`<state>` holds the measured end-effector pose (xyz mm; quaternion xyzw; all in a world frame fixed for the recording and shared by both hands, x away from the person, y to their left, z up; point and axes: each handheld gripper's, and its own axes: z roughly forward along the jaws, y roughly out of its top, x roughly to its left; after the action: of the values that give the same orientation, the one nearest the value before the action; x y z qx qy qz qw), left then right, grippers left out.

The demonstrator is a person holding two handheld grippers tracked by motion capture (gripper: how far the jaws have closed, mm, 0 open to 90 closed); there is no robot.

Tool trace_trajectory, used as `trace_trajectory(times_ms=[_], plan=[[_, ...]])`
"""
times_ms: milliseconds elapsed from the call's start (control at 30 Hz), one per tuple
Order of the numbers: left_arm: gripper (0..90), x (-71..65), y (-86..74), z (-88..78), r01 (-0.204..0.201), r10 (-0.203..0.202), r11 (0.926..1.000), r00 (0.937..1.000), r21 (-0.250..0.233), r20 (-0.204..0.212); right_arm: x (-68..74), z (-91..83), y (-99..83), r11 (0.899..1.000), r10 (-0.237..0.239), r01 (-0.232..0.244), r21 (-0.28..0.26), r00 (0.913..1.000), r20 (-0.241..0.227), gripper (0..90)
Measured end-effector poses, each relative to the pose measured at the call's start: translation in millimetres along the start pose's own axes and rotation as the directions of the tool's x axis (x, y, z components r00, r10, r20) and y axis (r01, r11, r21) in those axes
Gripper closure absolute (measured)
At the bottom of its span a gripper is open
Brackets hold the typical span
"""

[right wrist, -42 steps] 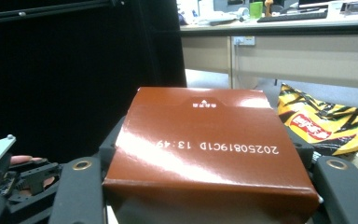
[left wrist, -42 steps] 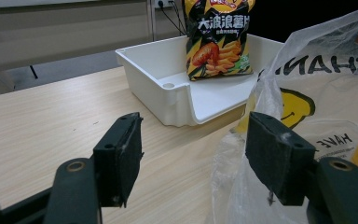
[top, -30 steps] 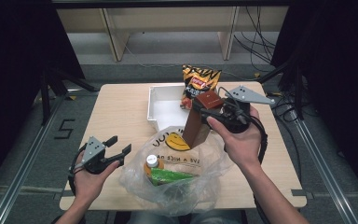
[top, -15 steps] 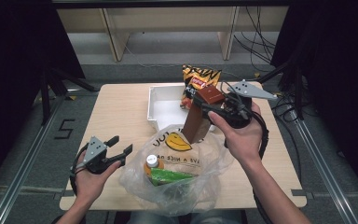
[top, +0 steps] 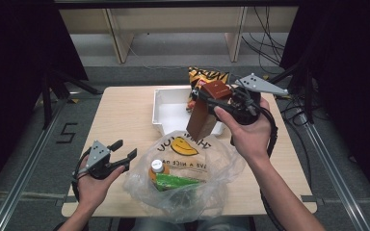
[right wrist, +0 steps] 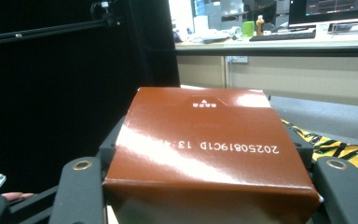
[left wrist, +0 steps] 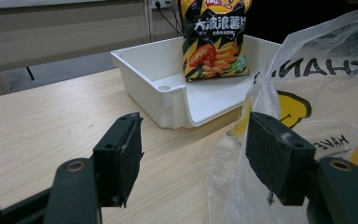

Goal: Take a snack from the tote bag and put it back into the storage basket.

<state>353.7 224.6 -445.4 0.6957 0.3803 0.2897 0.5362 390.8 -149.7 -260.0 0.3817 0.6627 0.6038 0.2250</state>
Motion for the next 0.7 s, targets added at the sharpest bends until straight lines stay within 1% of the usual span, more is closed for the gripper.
trace_trajectory(times_ms=[33, 67, 133, 200, 233, 267, 300, 333, 400, 433, 467, 567, 633, 667, 700], plan=[[35.5, -0.3, -0.1, -0.1, 0.004, -0.004, 1.0000, 1.0000, 0.000, 0.000, -0.9, 0.8, 0.7, 1.000, 0.000, 0.000, 0.001, 1.0000, 0.009, 38.5], [35.5, -0.1, 0.0, 0.0, 0.000, 0.000, 1.0000, 1.0000, 0.000, 0.000, -1.5, 1.2, 1.6, 1.000, 0.002, -0.002, 0.001, 0.9999, 0.010, 38.5], [35.4, -0.4, -0.2, 0.0, 0.008, -0.008, 1.0000, 1.0000, 0.001, -0.001, -4.2, 3.5, 3.4, 1.000, -0.004, 0.005, -0.009, 0.9999, 0.012, 38.5], [35.5, 0.1, 0.0, -0.2, 0.001, -0.001, 1.0000, 1.0000, 0.001, 0.000, -5.8, 3.9, 6.2, 1.000, 0.007, -0.007, -0.003, 0.9997, 0.022, 38.5], [35.4, 0.0, 0.1, -0.4, 0.002, -0.002, 1.0000, 1.0000, 0.001, -0.001, -7.3, 4.7, 7.8, 1.000, -0.002, 0.002, -0.010, 0.9997, 0.025, 38.5], [35.5, -0.4, 0.5, -1.3, 0.004, -0.003, 0.9999, 1.0000, 0.011, -0.009, -8.1, 5.0, 9.3, 1.000, -0.001, 0.001, -0.010, 0.9995, 0.030, 38.6], [35.4, -0.5, 0.4, -1.2, 0.007, -0.007, 0.9999, 0.9999, 0.009, -0.008, -8.6, 5.5, 10.5, 1.000, 0.004, -0.004, -0.012, 0.9995, 0.032, 38.5], [35.5, -0.5, 0.3, -1.2, 0.008, -0.008, 0.9999, 0.9999, 0.009, -0.008, -10.0, 6.6, 11.7, 1.000, -0.003, 0.003, -0.016, 0.9995, 0.033, 38.6], [35.4, -0.5, 0.4, -1.3, 0.008, -0.008, 0.9999, 0.9999, 0.007, -0.008, -11.5, 7.6, 13.4, 1.000, -0.001, 0.001, -0.016, 0.9992, 0.040, 38.5], [35.5, -0.4, 0.4, -1.4, 0.008, -0.008, 0.9999, 0.9999, 0.007, -0.008, -11.8, 8.2, 13.9, 1.000, 0.011, -0.010, -0.015, 0.9990, 0.043, 38.5], [35.5, -0.3, 0.4, -1.4, 0.008, -0.008, 0.9999, 0.9999, 0.007, -0.009, -13.4, 8.8, 14.2, 1.000, -0.002, 0.003, -0.016, 0.9988, 0.049, 38.5], [35.5, -0.4, 0.4, -1.3, 0.008, -0.008, 0.9999, 0.9999, 0.008, -0.008, -16.5, 11.5, 14.5, 1.000, -0.007, 0.008, -0.018, 0.9986, 0.053, 38.6], [35.5, -0.3, 0.5, -1.4, 0.003, -0.003, 1.0000, 1.0000, 0.008, -0.007, -17.7, 12.8, 14.2, 1.000, -0.003, 0.004, -0.015, 0.9983, 0.058, 38.6], [35.5, -0.6, 0.3, -1.3, 0.008, -0.008, 0.9999, 0.9999, 0.008, -0.006, -18.3, 13.9, 13.6, 1.000, 0.000, 0.000, -0.013, 0.9983, 0.058, 38.5], [35.5, -0.6, 0.1, -1.3, 0.008, -0.008, 0.9999, 0.9999, 0.009, -0.006, -19.5, 15.0, 13.5, 1.000, -0.007, 0.008, -0.011, 0.9980, 0.063, 38.6]])
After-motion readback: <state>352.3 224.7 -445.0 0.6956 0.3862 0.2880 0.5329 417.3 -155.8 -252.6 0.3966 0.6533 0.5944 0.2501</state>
